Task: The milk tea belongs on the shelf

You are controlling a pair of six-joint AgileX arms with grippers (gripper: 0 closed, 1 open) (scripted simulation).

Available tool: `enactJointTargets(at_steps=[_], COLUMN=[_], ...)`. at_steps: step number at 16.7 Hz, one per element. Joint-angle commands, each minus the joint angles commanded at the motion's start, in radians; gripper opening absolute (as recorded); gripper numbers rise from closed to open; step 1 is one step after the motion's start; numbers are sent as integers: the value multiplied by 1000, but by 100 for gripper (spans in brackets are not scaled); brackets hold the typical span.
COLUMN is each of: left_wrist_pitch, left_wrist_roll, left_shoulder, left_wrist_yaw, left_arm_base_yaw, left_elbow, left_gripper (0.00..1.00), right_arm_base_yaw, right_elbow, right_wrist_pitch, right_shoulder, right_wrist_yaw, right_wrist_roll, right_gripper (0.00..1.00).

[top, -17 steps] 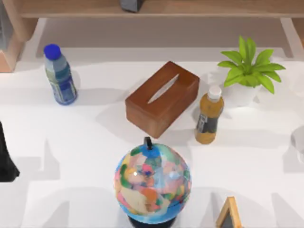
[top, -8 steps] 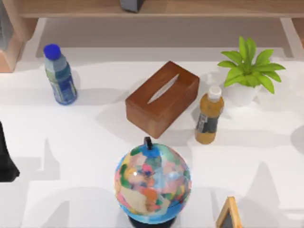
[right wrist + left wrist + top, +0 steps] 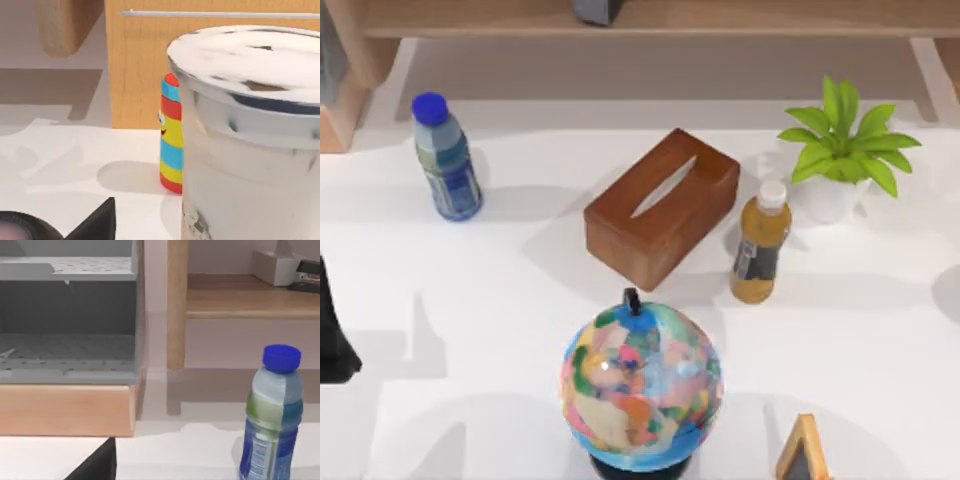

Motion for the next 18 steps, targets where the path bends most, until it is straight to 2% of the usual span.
enactJointTargets(at_steps=[4, 10, 18], left_wrist_pitch=[0, 0, 0], left_wrist_roll=[0, 0, 0], left_shoulder=[0, 0, 0], left_wrist_yaw=[0, 0, 0], left_arm_base_yaw=[0, 0, 0], left_elbow=[0, 0, 0], left_gripper=[100, 100, 100], right_arm_base_yaw=[-65, -62, 128], right_elbow=[14, 15, 225], right_wrist_pitch=[116, 119, 36], right_shoulder=[141, 149, 255], right_wrist_yaw=[-61, -61, 131], right_wrist_roll=[-7, -7, 24], right_gripper=[100, 100, 100])
